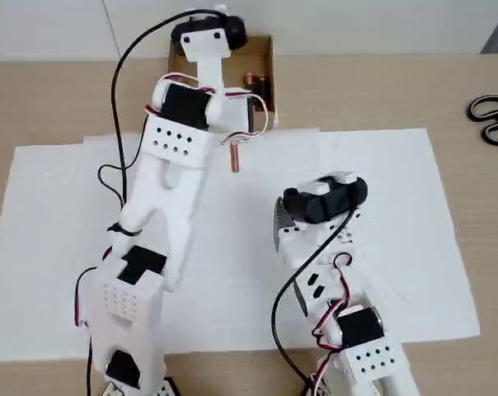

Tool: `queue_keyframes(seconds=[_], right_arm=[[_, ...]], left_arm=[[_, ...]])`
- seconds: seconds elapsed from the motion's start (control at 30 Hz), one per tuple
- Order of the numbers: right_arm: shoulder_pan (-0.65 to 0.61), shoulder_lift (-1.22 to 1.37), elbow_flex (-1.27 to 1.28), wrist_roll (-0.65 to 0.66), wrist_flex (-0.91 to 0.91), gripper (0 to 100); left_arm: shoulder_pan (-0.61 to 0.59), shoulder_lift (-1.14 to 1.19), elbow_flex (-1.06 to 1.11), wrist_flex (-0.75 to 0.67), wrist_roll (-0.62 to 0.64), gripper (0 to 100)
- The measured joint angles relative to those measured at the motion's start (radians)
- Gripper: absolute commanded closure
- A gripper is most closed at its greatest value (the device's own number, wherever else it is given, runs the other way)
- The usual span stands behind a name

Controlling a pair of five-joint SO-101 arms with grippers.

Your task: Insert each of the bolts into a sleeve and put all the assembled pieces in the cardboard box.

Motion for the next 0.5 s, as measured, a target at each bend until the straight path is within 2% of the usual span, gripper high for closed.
queue_keyframes(seconds=[0.3,0.4,0.5], right_arm=[[-0.003,-0.002,0.000,-0.029,0.051,99.5],[-0.003,-0.002,0.000,-0.029,0.051,99.5],[-0.003,-0.002,0.000,-0.029,0.051,99.5]], left_arm=[[0.104,-0.032,-0.273,0.040,0.028,99],[0.123,-0.126,-0.250,0.040,0.029,99],[0.121,-0.249,-0.100,0.040,0.029,99]])
